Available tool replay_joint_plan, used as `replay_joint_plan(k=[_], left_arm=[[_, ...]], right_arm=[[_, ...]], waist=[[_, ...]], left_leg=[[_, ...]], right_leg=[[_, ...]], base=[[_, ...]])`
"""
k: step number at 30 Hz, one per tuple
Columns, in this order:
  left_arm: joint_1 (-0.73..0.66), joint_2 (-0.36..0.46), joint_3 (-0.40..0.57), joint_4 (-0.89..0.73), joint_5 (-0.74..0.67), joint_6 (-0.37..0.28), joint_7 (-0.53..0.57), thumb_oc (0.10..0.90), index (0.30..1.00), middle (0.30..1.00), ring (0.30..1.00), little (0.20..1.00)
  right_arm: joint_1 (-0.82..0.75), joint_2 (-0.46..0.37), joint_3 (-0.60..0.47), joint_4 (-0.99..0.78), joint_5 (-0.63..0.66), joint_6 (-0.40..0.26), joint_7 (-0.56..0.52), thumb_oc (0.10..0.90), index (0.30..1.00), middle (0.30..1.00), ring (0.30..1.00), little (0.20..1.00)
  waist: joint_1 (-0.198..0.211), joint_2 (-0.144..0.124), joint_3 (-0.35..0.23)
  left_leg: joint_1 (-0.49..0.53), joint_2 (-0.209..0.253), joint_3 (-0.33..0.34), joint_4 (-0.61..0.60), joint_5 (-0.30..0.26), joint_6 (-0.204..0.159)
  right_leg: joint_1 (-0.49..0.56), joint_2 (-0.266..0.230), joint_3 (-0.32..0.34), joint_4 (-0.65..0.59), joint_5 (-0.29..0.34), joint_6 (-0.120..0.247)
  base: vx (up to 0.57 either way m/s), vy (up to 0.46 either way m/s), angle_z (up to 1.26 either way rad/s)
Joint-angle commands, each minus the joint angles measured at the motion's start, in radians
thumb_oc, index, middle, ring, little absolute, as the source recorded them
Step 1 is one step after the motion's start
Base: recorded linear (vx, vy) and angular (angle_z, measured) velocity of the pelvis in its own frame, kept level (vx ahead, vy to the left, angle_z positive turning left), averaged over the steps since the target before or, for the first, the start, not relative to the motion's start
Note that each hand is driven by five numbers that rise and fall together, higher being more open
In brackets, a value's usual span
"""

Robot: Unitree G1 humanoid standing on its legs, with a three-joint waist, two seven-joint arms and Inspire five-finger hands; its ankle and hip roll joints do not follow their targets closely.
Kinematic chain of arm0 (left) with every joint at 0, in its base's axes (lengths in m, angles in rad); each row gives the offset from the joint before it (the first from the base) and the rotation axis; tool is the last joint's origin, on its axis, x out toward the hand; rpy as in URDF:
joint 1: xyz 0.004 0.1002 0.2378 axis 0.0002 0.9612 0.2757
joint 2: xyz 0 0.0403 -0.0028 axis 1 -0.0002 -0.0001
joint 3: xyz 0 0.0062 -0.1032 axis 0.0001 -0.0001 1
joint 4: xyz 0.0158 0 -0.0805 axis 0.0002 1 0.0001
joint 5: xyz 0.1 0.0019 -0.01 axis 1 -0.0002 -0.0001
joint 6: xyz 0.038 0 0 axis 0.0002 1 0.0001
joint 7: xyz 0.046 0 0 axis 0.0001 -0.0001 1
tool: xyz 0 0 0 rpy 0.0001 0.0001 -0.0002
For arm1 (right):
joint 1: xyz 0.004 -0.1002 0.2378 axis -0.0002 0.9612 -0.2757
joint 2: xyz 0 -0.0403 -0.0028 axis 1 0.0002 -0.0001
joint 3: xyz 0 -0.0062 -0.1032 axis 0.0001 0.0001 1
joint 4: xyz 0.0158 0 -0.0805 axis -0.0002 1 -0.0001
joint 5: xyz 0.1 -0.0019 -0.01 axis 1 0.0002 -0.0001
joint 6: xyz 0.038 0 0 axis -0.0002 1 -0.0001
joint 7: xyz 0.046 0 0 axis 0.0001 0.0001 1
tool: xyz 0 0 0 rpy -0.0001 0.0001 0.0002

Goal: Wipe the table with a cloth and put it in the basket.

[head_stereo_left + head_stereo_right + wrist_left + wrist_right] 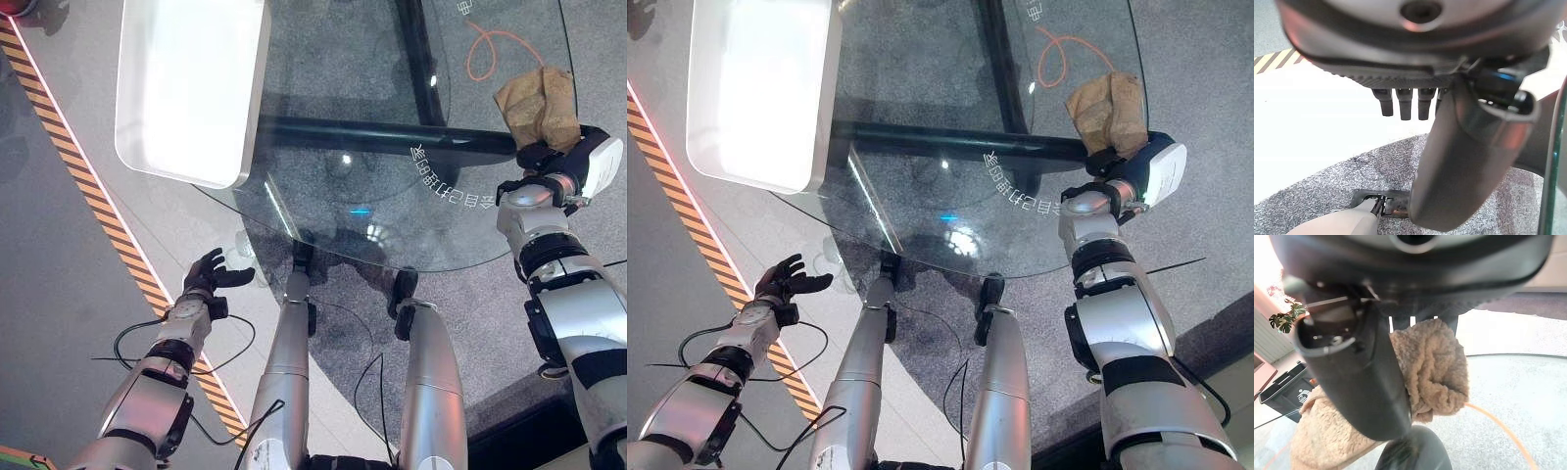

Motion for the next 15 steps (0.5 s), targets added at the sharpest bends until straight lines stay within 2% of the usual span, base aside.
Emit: replay_joint_plan(k=[1, 7, 15], left_arm=[[-0.030, 0.046, 0.042, 0.099, -0.014, 0.000, 0.009, 0.800, 0.900, 0.900, 0.900, 0.900], [-0.040, 0.037, 0.027, 0.087, -0.016, 0.003, 0.015, 0.800, 0.900, 0.900, 0.900, 0.900], [-0.011, 0.001, 0.012, 0.051, -0.018, -0.020, 0.043, 0.800, 0.900, 0.900, 0.900, 0.900]], right_arm=[[0.058, -0.173, 0.006, 0.069, -0.060, -0.024, -0.026, 0.100, 0.300, 0.300, 0.300, 0.200], [0.005, -0.113, 0.108, -0.032, -0.209, -0.106, 0.045, 0.100, 0.300, 0.300, 0.300, 0.200], [-0.052, -0.050, 0.231, -0.197, -0.321, -0.083, 0.047, 0.100, 0.300, 0.300, 0.300, 0.200]], waist=[[0.000, 0.011, -0.021], [0.006, 0.016, -0.021], [0.021, 0.031, -0.021]], left_leg=[[0.042, -0.051, 0.113, 0.090, -0.166, 0.095], [0.042, -0.058, 0.114, 0.082, -0.161, 0.093], [0.045, -0.070, 0.115, 0.074, -0.154, 0.093]], right_leg=[[0.010, 0.098, -0.022, -0.198, 0.145, -0.017], [0.009, 0.096, -0.024, -0.205, 0.147, -0.017], [0.011, 0.093, -0.033, -0.208, 0.137, -0.028]], base=[[0.00, 0.000, 0.00], [0.00, 0.000, 0.00], [0.00, 0.011, -0.03]])
